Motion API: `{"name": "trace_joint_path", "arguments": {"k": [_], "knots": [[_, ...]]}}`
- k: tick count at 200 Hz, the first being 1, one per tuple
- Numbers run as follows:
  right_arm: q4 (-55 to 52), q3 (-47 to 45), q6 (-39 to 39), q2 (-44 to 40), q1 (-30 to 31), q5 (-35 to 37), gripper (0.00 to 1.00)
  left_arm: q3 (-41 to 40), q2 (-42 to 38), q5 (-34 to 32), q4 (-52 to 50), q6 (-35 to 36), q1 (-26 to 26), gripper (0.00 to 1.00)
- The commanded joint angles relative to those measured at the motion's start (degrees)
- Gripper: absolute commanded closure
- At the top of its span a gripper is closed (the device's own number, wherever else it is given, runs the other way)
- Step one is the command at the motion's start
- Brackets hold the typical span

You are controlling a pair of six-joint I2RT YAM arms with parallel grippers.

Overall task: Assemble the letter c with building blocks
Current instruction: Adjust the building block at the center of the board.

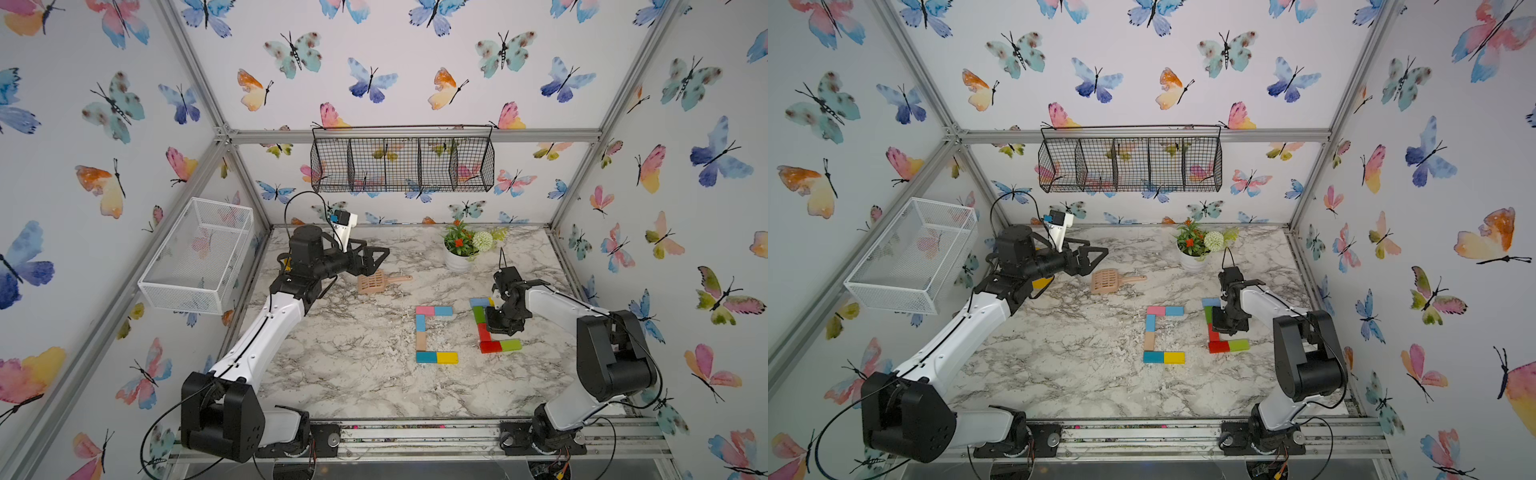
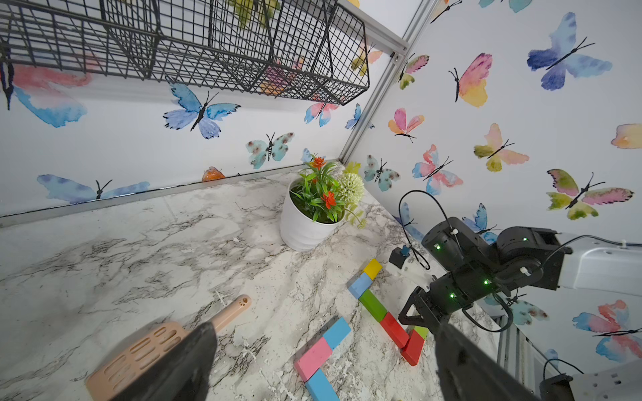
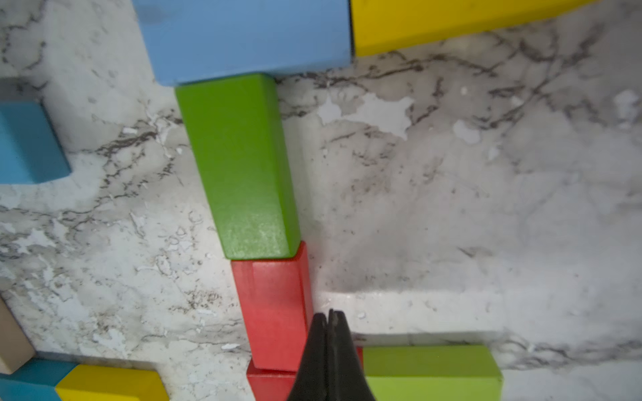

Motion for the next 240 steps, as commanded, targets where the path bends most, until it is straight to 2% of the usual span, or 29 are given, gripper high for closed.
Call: {"name": "trace_joint_path", "arguments": {"k": [1, 102, 175, 240], "knots": [[0.4, -0.4, -0.9, 1.0, -0.4, -0.9, 0.97, -0.8, -0.4, -0.2, 0.8, 0.3, 0.3, 0.02], [1.0, -0.4, -2.1, 2.1, -0.4, -2.9, 0.97, -0.8, -0.3, -0.2, 0.8, 0.4, 0.3, 0.02], [-1.2, 1.8, -1.3, 0.0, -0.5, 1.7, 0.97, -0.7, 0.0, -0.2, 0.8, 0.3, 0.3, 0.02], [-0.1, 5.7, -1.3, 3.2, -1.1, 1.3, 0.97, -0.8, -0.1, -0.2, 0.8, 0.3, 0.3, 0.02]]}}
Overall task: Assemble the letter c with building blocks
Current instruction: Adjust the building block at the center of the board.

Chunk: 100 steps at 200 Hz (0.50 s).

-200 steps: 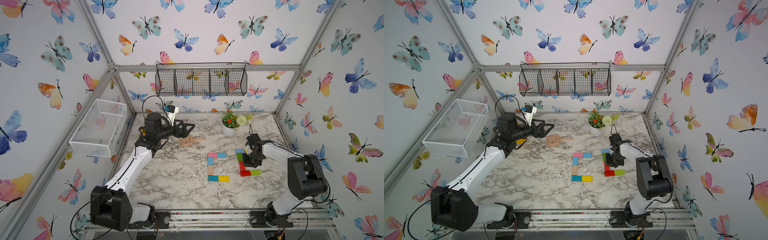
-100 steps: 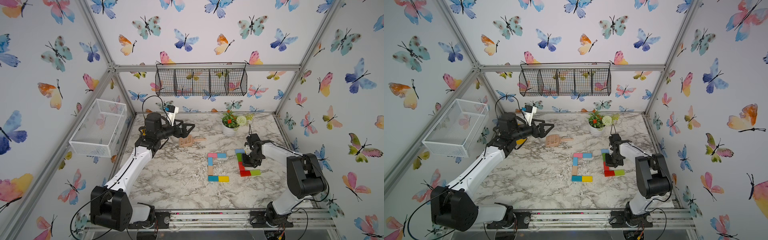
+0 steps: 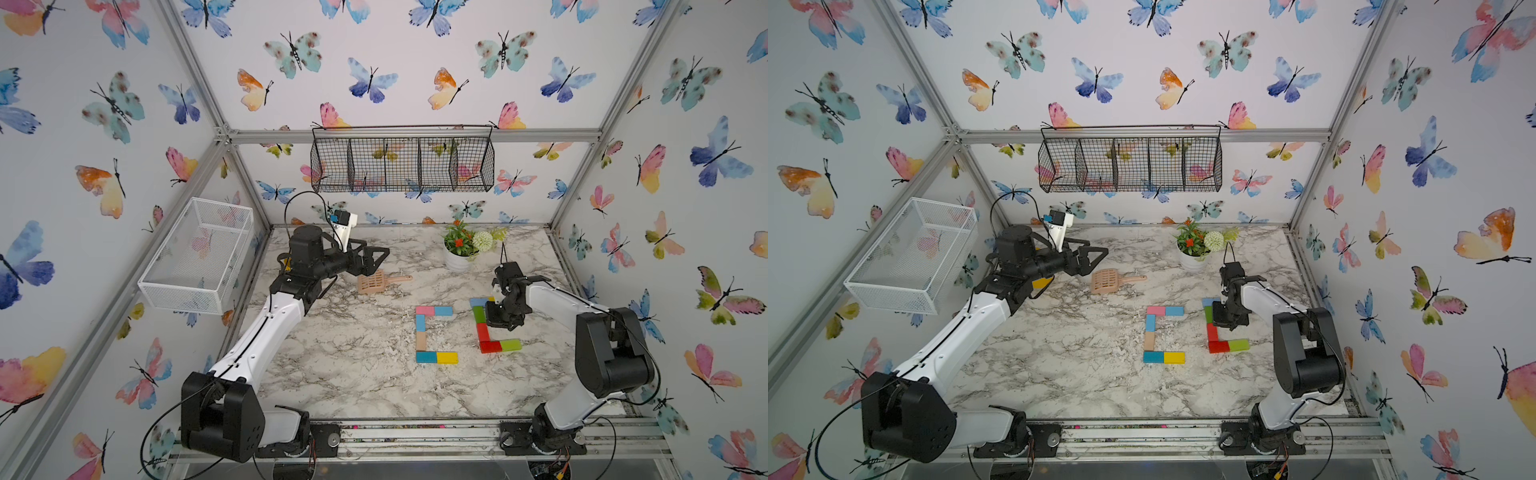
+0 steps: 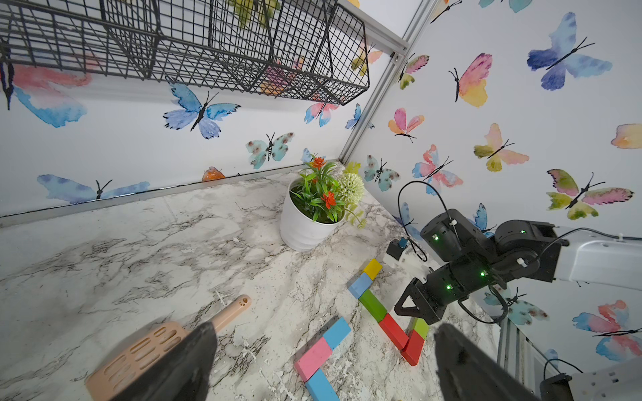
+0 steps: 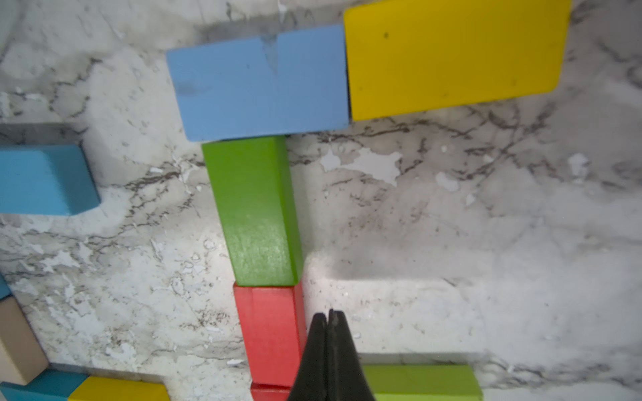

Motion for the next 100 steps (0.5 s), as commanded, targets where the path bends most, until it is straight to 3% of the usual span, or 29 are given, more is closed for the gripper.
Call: {"name": "trace_joint_path", "arguments": {"k": [1, 100], "knots": [[-0.7, 2.3, 0.2, 1.8, -0.4, 1.0, 0.97, -0.7, -0.1, -0.2, 0.8, 0.2, 0.3, 0.02], [1.0, 5.5, 0.3, 6.2, -1.1, -1.4, 0.97, -0.8, -0.2, -0.2, 0.8, 0.3, 0.3, 0.02]]}}
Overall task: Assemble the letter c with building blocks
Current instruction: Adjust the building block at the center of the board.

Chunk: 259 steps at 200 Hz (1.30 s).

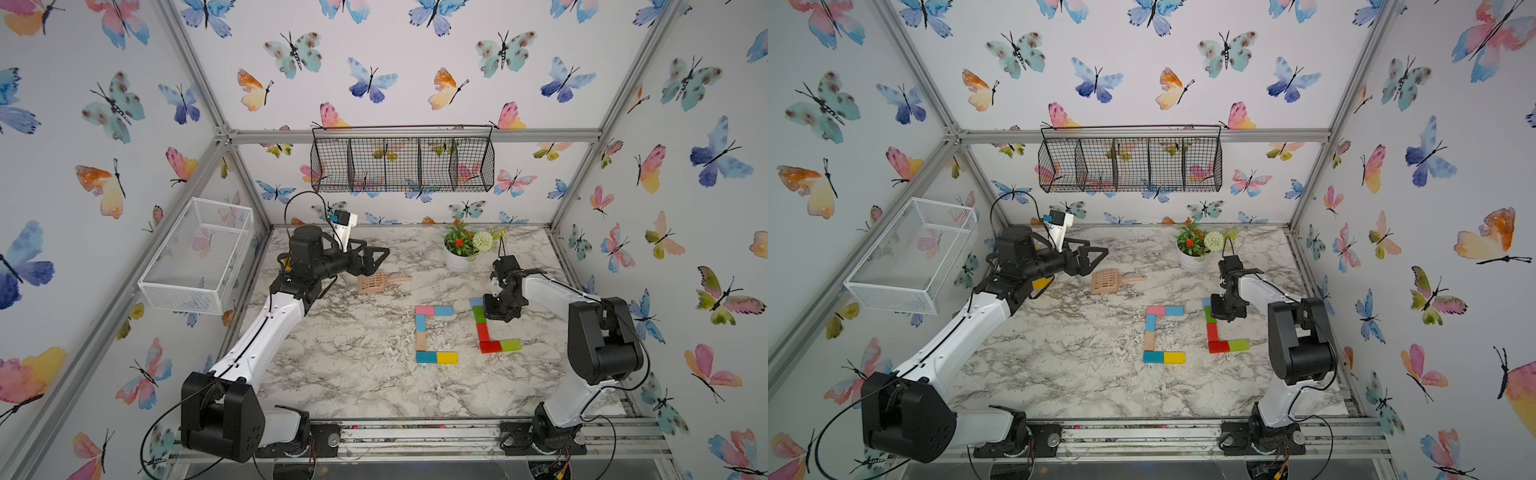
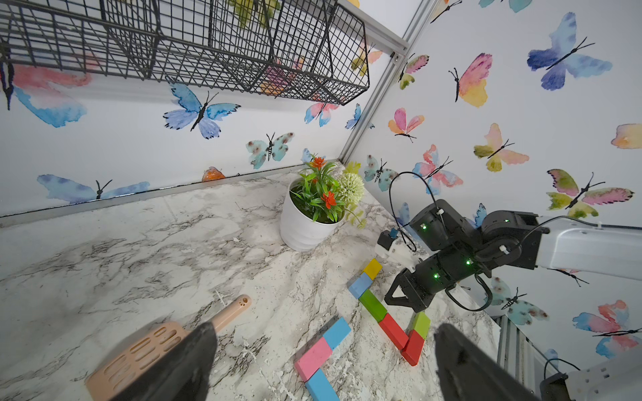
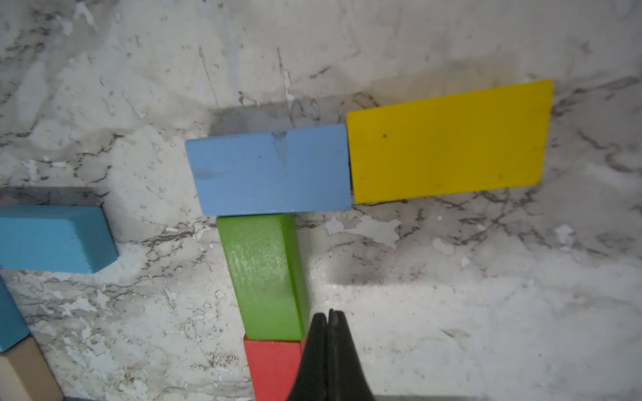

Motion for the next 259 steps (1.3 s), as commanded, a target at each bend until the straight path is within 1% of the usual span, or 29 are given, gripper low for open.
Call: {"name": "trace_joint_path", "arguments": {"k": [1, 122, 159, 189, 213, 243, 259], "knots": [[0.2, 1.0, 0.3, 1.0, -0.4, -1.1, 0.97, -0.8, -0.2, -0.2, 0.8, 0.3, 0.3, 0.02], [0.8, 1.2, -1.1, 2.3, -0.4, -5.2, 0.97, -0.8, -0.4, -0.2, 0.8, 0.4, 0.3, 0.02], [0.1, 1.6, -0.5, 1.5, -0.4, -1.5, 0.97, -0.9, -0.6, -0.4, 0.8, 0.6, 0.3, 0.02], [0.9, 2.0, -0.2, -1.4, -0.4, 0.3, 0.97, -0.9, -0.4, -1.1, 0.4, 1.1, 0.3, 0.02], [3.9, 2.0, -0.1, -6.4, -0.4, 0.7, 0.97, -1.5, -1.1, -3.2, 0.2, 2.1, 0.3, 0.02], [10.1, 1.3, 0.2, -13.0, -0.5, 3.0, 0.97, -2.4, -3.1, -7.4, 0.3, 3.9, 0.3, 0.02], [15.1, -0.2, 0.4, -16.6, -0.5, 4.7, 0.97, -3.3, -4.6, -10.0, 0.5, 5.3, 0.3, 0.01]]}}
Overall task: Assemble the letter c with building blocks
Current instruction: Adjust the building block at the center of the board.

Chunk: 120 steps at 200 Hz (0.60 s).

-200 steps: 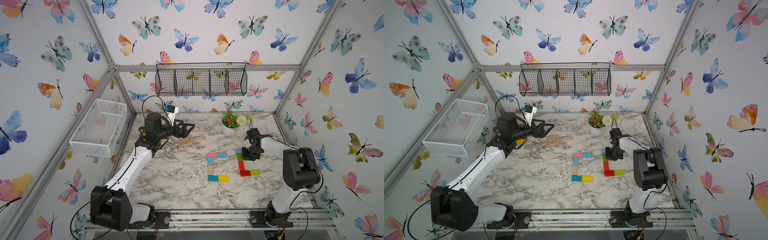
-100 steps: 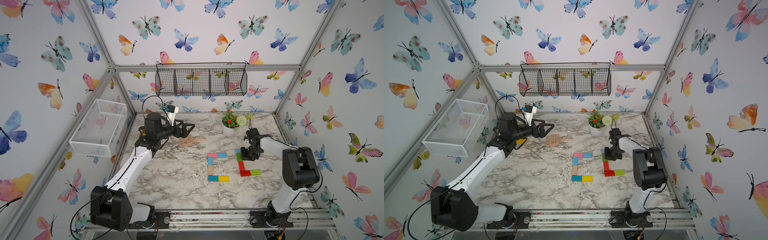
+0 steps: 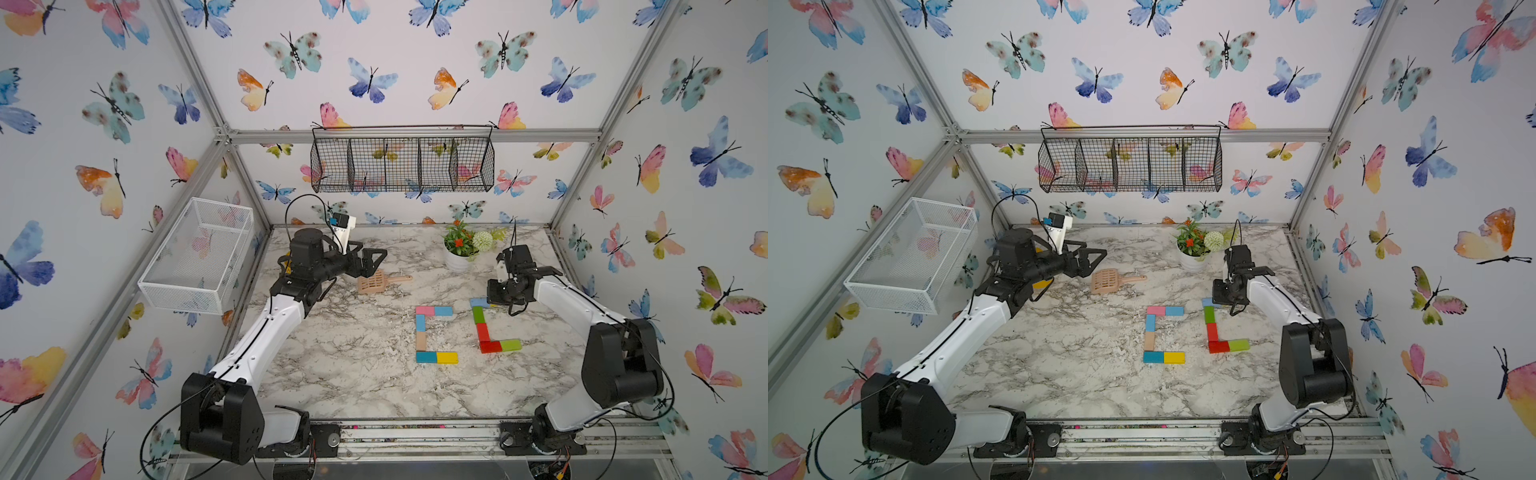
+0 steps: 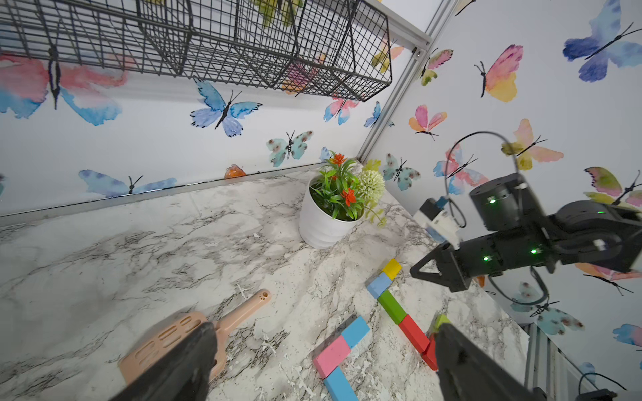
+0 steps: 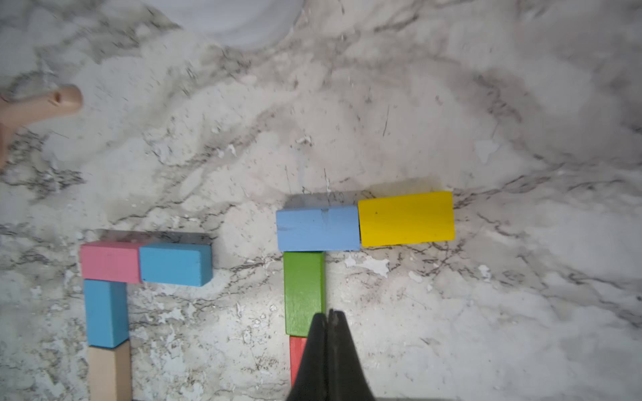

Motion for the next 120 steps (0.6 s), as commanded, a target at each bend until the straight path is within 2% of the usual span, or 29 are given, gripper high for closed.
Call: {"name": "trace_joint_path", "arguments": {"k": [1, 24, 46, 69, 90, 105, 120], "knots": [[8.3, -0.6, 0.4, -4.4, -0.2, 3.6, 0.97, -1.0, -3.6, -5.0, 0.5, 3.2, 0.3, 0.01], [15.8, -3.9, 0.4, -9.6, -0.2, 5.0, 0.97, -3.6, -6.9, -10.7, 1.7, 5.9, 0.3, 0.01], [21.9, -7.7, 0.0, -13.6, -0.2, 7.1, 0.96, -8.3, -11.6, -16.0, 6.8, 6.2, 0.3, 0.02], [27.8, -11.3, -0.6, -17.0, -0.2, 9.1, 0.92, -11.0, -15.2, -21.3, 8.1, 6.3, 0.2, 0.02], [34.2, -14.0, -2.9, -19.9, -0.3, 8.1, 0.89, -14.2, -17.5, -27.8, 9.8, 7.3, 0.3, 0.02], [38.3, -15.8, -3.7, -21.0, -0.2, 8.0, 0.84, -16.8, -18.8, -32.1, 10.8, 6.6, 0.2, 0.02], [40.6, -17.3, -3.9, -21.3, -0.3, 10.2, 0.72, -19.5, -20.6, -32.8, 12.3, 7.9, 0.4, 0.02]]}}
